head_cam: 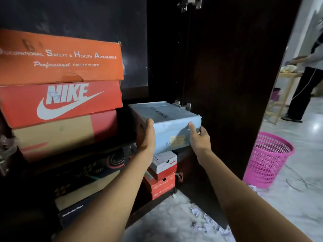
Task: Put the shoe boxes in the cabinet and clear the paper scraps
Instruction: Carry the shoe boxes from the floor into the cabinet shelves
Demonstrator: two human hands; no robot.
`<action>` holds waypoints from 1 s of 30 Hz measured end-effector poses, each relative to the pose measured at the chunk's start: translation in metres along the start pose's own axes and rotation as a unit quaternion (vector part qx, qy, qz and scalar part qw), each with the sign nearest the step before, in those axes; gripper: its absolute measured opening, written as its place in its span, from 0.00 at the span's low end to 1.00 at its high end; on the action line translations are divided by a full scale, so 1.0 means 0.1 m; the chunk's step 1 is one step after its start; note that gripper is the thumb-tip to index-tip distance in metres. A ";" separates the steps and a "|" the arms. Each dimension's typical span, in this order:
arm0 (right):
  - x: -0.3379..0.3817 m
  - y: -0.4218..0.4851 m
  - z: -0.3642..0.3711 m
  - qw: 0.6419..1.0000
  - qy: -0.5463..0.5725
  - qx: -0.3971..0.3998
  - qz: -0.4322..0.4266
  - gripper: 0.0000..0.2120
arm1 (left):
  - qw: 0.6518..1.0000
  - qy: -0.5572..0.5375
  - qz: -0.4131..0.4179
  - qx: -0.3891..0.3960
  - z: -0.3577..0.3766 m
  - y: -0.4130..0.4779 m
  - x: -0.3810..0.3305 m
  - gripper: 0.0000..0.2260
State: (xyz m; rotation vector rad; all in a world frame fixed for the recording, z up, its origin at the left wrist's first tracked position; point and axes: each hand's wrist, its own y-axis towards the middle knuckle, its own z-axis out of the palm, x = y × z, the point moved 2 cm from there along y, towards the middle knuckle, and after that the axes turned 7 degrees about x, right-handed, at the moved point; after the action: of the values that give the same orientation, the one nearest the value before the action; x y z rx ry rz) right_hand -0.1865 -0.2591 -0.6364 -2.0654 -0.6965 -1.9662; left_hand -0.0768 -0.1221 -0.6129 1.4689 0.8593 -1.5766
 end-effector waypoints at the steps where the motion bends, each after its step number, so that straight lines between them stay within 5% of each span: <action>1: -0.04 0.07 0.01 1.000 -0.012 -0.013 0.016 0.26 | 1.000 0.009 -0.005 0.016 0.00 0.05 0.04 0.25; 5: -0.12 0.22 0.06 0.997 -0.061 -0.016 0.037 0.26 | 0.995 0.036 0.007 0.091 0.04 0.18 0.25 0.28; 11: -0.08 0.24 0.13 0.997 -0.017 0.074 0.014 0.27 | 0.996 0.044 0.003 0.083 0.19 0.36 0.34 0.36; 15: 0.04 0.31 0.35 0.987 0.036 0.154 -0.001 0.33 | 0.996 0.064 0.025 0.056 0.32 0.55 0.20 0.30; 30: -0.07 0.87 1.15 0.969 -0.088 0.215 -0.086 0.37 | 0.999 0.037 0.018 0.036 0.01 1.52 0.09 0.11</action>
State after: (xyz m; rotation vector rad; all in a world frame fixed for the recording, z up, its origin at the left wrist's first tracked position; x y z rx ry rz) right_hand -0.0438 -0.2830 -0.6388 -1.9716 -1.2521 -1.5382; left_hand 0.0585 -0.1929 -0.6160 1.5929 0.8209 -1.5501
